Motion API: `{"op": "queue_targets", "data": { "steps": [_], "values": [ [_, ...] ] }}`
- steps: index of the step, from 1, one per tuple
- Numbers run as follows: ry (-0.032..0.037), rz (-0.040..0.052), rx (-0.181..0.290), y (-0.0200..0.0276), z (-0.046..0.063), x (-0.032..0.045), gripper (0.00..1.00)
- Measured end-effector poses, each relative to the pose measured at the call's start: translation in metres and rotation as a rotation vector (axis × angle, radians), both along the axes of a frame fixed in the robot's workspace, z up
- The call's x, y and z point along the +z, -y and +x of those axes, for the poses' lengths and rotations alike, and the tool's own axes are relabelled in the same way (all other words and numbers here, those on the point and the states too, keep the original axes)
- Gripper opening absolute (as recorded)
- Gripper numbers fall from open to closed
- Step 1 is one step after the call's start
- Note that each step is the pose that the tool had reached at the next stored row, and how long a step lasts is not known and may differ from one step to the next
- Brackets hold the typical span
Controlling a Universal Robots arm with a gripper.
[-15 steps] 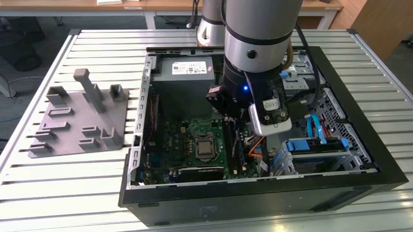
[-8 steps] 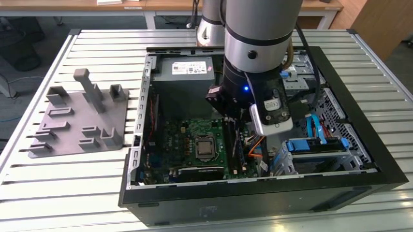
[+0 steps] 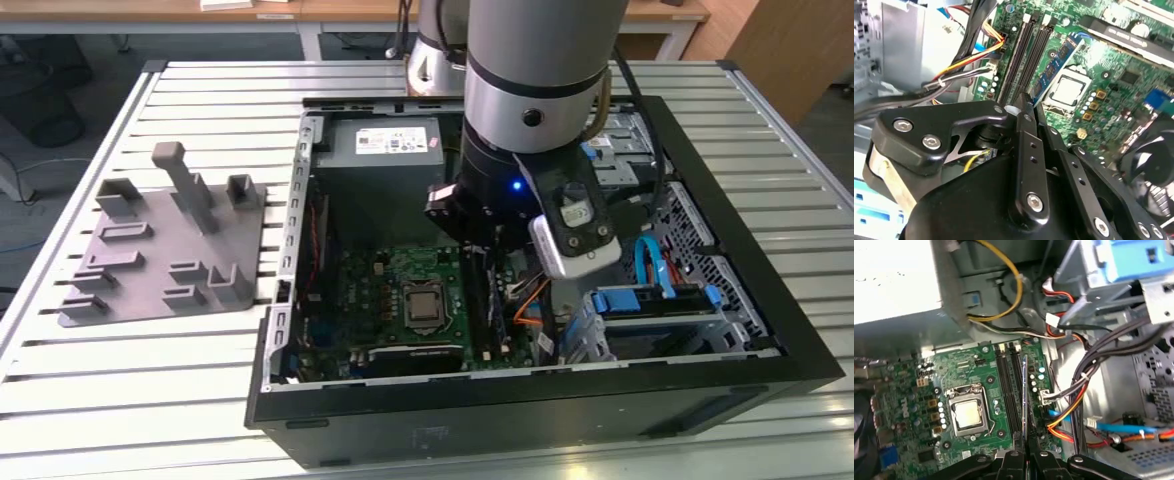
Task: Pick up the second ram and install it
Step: 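Insert the second ram into the second slot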
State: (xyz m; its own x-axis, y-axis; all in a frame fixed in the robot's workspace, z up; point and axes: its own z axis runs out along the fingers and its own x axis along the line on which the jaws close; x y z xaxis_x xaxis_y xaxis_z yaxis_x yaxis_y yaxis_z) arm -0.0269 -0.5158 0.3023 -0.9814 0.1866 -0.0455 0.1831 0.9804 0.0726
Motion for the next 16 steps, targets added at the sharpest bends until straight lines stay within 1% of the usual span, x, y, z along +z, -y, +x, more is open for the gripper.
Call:
{"op": "queue_targets", "data": {
  "steps": [4, 7, 8, 9, 10, 12, 16],
  "values": [
    [0.0, 0.0, 0.074, 0.0, 0.0, -0.0015, 0.14],
    [0.0, -0.0004, 0.126, 0.0, 0.0, -0.005, 0.14],
    [0.0, -0.0016, 0.139, 0.0, 0.0, -0.0062, 0.14],
    [-0.0005, -0.0068, 0.156, -0.0001, 0.0, -0.0082, 0.14],
    [-0.0007, -0.0099, 0.16, -0.0005, 0.0, -0.0094, 0.14],
    [-0.0012, -0.015, 0.162, -0.0029, 0.0, -0.0127, 0.14],
    [-0.0011, -0.0156, 0.162, -0.0086, 0.003, -0.0201, 0.14]
  ]
}}
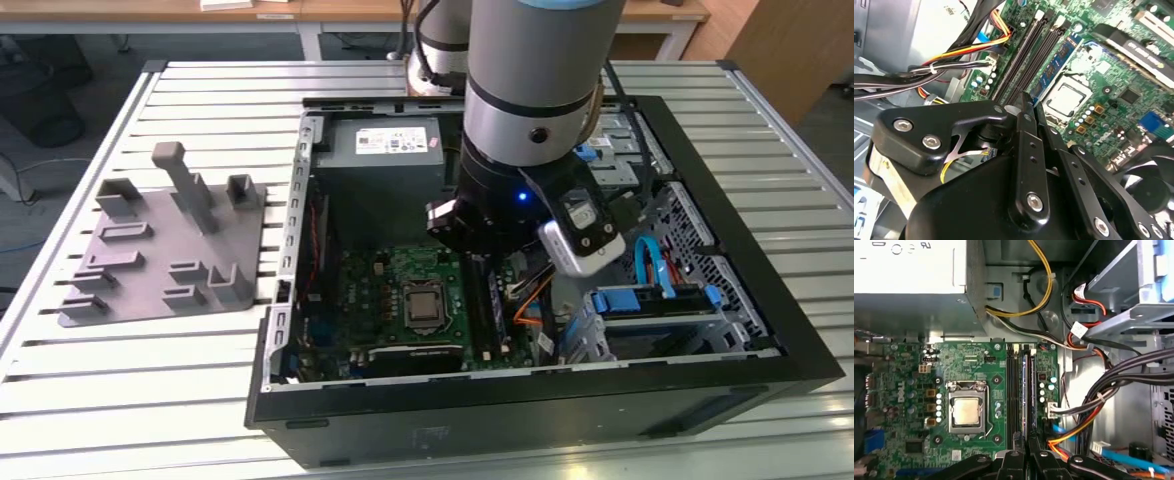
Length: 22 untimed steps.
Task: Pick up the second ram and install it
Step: 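Insert the second ram into the second slot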
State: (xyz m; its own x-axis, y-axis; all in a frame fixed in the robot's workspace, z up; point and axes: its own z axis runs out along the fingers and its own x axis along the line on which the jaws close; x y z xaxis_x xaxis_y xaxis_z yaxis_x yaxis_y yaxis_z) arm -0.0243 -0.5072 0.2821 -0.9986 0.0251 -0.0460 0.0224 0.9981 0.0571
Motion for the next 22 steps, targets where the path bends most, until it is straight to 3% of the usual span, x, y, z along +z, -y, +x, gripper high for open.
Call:
{"op": "queue_targets", "data": {
  "steps": [3, 7, 22],
  "values": [
    [0.0, -0.0005, 0.002, -0.0013, 0.0, -0.0072, 0.14],
    [0.0001, -0.0006, 0.06, -0.0013, 0.0, -0.0128, 0.14],
    [0.0, -0.001, 0.06, -0.0014, 0.0, -0.0185, 0.14]
  ]
}}
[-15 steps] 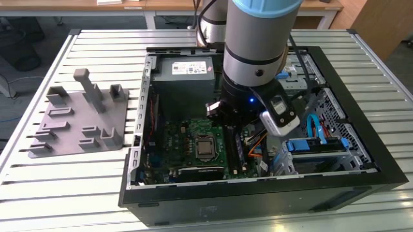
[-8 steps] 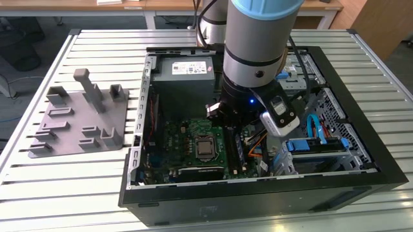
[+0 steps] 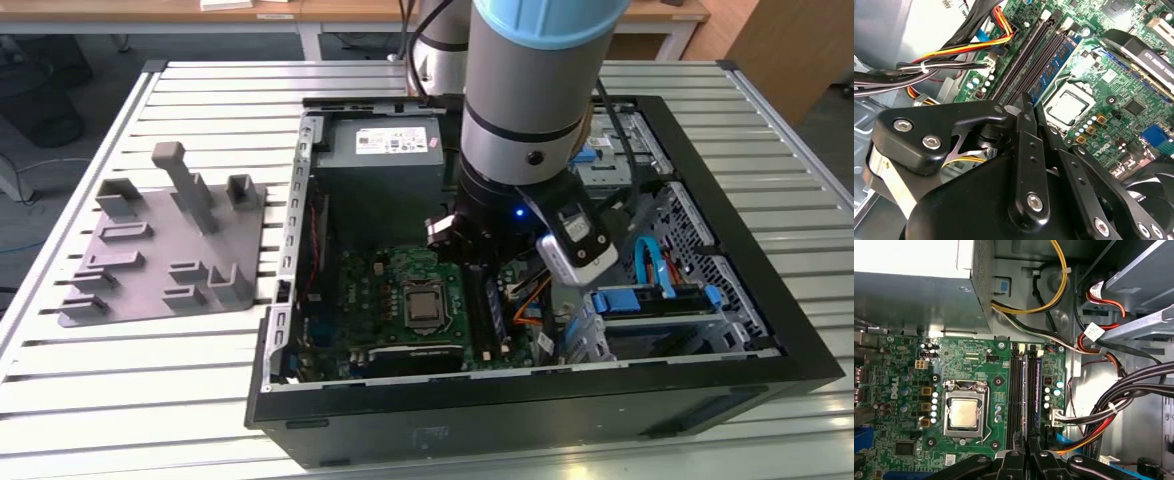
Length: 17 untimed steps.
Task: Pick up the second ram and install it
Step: 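Insert the second ram into the second slot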
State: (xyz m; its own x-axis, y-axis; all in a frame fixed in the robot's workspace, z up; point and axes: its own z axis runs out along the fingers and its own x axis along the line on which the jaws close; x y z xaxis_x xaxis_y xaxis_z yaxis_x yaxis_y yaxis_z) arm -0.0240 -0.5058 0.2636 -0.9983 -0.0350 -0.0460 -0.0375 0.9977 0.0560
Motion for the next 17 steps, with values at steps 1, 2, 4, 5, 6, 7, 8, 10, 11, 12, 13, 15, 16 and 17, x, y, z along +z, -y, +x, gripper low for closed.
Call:
{"op": "queue_targets", "data": {
  "steps": [1, 2, 4, 5, 6, 7, 8, 10, 11, 12, 13, 15, 16, 17],
  "values": [
    [0.0, 0.0, 0.0, 0.0, 0.0, -0.0007, 0.14],
    [0.0, 0.0, 0.0, 0.0, 0.0, -0.0014, 0.14],
    [0.0, 0.0, 0.0, 0.0, 0.0, -0.0029, 0.14],
    [0.0, -0.0001, 0.0, 0.0, 0.0, -0.0037, 0.14],
    [0.0, 0.0, 0.0, 0.0, 0.0, -0.0045, 0.14],
    [0.0, 0.0, 0.0, 0.0, 0.0, -0.0053, 0.14],
    [0.0, -0.0001, 0.0, 0.0, 0.0, -0.0062, 0.14],
    [0.0, 0.0, 0.0, 0.0, 0.0, -0.0079, 0.14],
    [0.0, 0.0, 0.0, 0.0, 0.0, -0.0087, 0.14],
    [0.0, -0.0002, 0.0, 0.0, 0.0, -0.0093, 0.14],
    [0.0, 0.0, 0.0, 0.0, 0.0, -0.01, 0.14],
    [0.0, -0.0001, 0.0, 0.0, 0.0, -0.0113, 0.14],
    [0.0, -0.0001, 0.0, 0.0, 0.0, -0.012, 0.14],
    [0.0, -0.0001, 0.0, 0.0, 0.0, -0.0126, 0.14]
  ]
}}
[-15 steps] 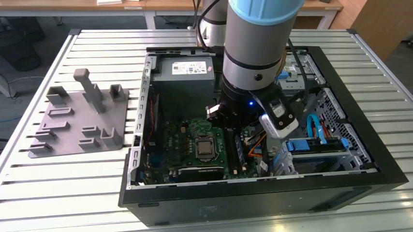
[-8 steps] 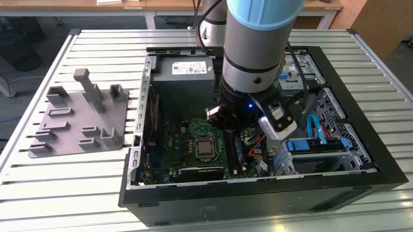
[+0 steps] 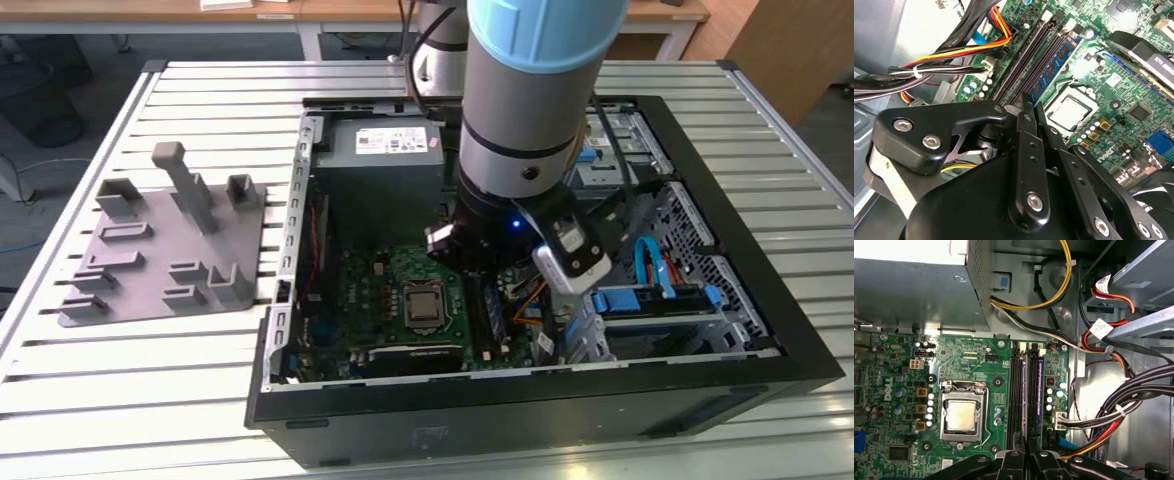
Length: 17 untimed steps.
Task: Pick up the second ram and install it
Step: 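Insert the second ram into the second slot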
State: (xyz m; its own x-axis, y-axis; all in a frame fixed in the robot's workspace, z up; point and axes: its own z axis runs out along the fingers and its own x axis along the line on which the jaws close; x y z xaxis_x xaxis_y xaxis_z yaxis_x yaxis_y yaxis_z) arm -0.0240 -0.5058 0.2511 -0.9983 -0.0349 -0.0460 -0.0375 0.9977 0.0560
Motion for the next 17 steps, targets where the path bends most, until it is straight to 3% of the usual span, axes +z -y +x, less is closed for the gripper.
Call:
{"op": "queue_targets", "data": {
  "steps": [17],
  "values": [
    [0.0, -0.0001, 0.0, 0.0, 0.0, -0.0073, 0.14]
  ]
}}
